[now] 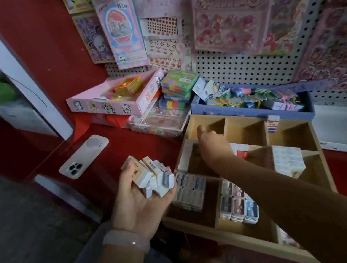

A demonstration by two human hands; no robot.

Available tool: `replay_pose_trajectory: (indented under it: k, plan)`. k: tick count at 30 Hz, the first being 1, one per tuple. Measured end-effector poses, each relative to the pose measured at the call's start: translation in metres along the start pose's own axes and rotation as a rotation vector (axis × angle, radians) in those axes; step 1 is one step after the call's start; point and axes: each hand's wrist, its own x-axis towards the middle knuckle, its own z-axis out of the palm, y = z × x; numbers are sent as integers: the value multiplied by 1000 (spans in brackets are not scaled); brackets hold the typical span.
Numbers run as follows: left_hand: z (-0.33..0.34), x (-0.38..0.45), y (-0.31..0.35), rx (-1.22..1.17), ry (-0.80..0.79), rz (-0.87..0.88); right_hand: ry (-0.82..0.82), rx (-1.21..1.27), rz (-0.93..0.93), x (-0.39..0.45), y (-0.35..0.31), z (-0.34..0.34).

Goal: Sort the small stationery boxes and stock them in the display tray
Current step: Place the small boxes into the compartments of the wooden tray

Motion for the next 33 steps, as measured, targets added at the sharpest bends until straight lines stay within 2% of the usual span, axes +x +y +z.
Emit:
replay_pose_trajectory:
  k: [4,6,8,9,11,13,15,20,25,27,29,30,32,33]
  plan:
    - [-2,0,-1,-5,-28,-14,-57,-30,-35,-2,1,-12]
    - [-2,-1,-1,18,-61,-33,9,-18,-63,-5,0,-26]
    - [1,-1,-4,11,-107,-52,65,147,-148,-12,-3,-44]
    - [1,-1,-6,10,-110,-64,4,305,-225,-17,-5,-52]
    - [3,-1,-11,29,-105,-68,-311,603,-368,-32,-11,-71]
    - [9,-1,-17,55,-155,-76,-551,631,-428,-44,-11,-83]
    - [12,-1,-22,98,-197,-90,-591,590,-474,-49,-8,-86]
    - [18,-4,-36,147,-279,-136,-661,698,-382,-57,11,-95]
    - [33,-3,-56,152,-262,-191,-610,481,-389,-65,43,-111]
    - [39,-2,-64,142,-312,-222,-618,528,-346,-68,58,-116]
    - [43,1,-71,126,-306,-250,-553,665,-289,-70,77,-118]
    - [46,3,-73,118,-286,-247,-481,792,-231,-69,86,-120]
    - [48,11,-76,95,-241,-236,-234,1020,-68,-59,109,-118]
    - [48,15,-77,86,-215,-224,-80,996,12,-53,122,-116]
